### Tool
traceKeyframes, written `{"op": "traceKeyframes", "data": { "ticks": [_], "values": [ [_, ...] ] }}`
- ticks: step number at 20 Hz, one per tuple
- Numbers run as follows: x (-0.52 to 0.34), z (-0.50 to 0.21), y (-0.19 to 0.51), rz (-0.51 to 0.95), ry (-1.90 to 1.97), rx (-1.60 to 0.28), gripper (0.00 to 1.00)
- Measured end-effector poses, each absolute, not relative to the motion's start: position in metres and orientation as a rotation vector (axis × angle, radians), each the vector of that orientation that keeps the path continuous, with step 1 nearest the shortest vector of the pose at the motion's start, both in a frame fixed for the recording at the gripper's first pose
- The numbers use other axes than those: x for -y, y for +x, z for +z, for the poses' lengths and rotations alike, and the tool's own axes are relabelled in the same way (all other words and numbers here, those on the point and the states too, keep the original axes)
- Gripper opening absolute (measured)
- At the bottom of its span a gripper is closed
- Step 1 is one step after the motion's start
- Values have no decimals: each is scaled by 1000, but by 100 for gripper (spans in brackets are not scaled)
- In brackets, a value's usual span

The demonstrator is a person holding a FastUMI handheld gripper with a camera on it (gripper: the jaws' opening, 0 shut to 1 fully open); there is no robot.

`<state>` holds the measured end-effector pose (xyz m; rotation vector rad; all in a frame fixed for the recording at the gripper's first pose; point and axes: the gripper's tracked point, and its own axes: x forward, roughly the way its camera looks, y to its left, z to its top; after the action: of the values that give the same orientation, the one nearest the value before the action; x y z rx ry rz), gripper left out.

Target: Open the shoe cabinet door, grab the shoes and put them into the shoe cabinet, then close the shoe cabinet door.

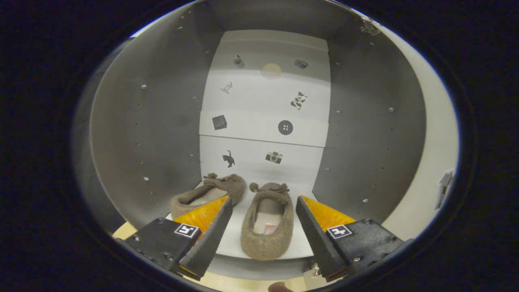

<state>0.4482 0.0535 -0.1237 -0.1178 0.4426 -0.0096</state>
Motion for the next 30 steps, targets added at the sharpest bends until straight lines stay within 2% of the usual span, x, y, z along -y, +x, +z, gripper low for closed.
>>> {"op": "traceKeyframes", "data": {
  "ticks": [7,13,17,23,30],
  "values": [
    [-76,-37,356,66,-159,-322,100],
    [-87,58,238,117,-246,-174,100],
    [-77,93,154,149,-271,-103,100],
    [-16,118,48,207,-224,-52,100],
    [115,139,7,62,-159,21,100]
  ]
}}
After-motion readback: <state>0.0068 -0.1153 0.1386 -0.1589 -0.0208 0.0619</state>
